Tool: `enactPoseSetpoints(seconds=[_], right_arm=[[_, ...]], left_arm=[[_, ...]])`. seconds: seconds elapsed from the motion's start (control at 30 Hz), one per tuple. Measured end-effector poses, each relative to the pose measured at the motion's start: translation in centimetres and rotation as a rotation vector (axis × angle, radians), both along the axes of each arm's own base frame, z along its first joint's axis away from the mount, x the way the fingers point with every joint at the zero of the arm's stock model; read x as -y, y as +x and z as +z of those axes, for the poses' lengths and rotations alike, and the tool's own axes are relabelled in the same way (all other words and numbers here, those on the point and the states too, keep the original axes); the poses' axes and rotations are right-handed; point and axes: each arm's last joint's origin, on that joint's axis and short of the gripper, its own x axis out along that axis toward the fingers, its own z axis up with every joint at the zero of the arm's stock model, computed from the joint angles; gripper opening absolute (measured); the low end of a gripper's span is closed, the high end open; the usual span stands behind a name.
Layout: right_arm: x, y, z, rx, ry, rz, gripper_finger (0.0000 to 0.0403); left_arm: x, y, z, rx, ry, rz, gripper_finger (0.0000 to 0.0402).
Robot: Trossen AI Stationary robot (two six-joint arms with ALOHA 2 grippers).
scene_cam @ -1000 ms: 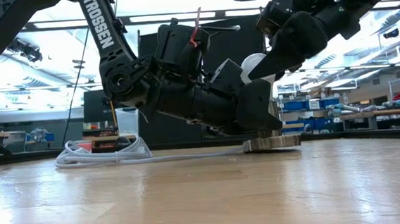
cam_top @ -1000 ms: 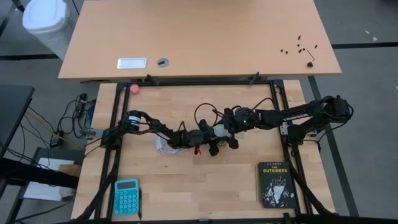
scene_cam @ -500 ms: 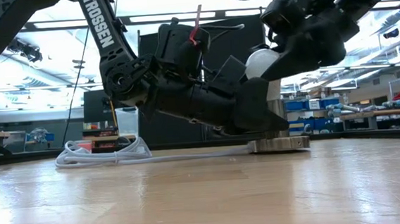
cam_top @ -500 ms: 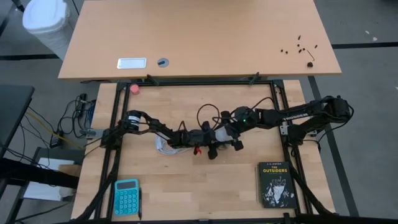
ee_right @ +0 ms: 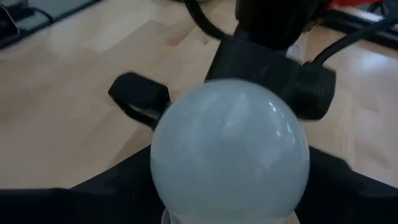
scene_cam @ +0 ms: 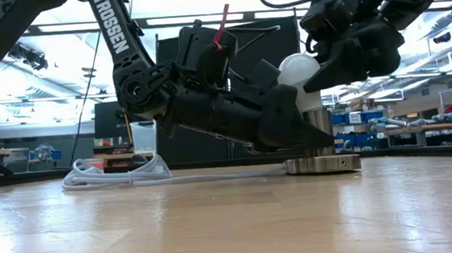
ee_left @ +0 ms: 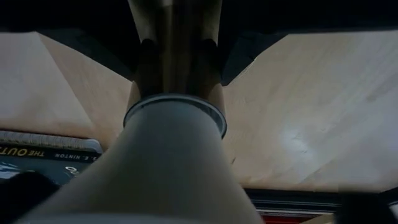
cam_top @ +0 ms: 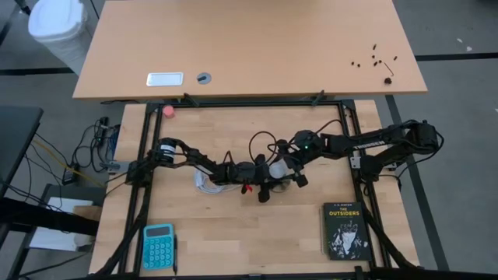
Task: Screw lightbulb
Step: Insert the white lightbulb into the silver lamp
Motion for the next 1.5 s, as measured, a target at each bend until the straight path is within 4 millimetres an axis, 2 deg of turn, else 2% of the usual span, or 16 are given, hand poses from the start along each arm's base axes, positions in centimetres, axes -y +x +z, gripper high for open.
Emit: enactPoseSetpoints(seconds=[0.37,0.67,1.13,1.4,1.5], right_arm=[[0.0,0.3,0.1,0.022,0.058,-0.030,0.0299],[0.0,1.2,-1.2,0.000,0.123,-0.003,0.0299],[1.1,0.3,-1.7,0.060,0.171,0.037,0.0286],[1.1,0.1,-1.9,0.074,0.169,0.038,0.0251],[1.1,0.1,-1.9,0.070,0.177,0.033,0.0250]], left_arm=[[0.0,0.0,0.0,-0.001,-0.008,-0.005,0.0171],[0.1,0.0,-0.1,-0.002,-0.010,-0.005,0.0171],[0.1,0.0,-0.1,-0.004,-0.010,-0.005,0.0171],[0.1,0.0,-0.1,-0.004,-0.010,-0.005,0.0171],[0.1,0.0,-0.1,-0.004,-0.010,-0.005,0.0171]])
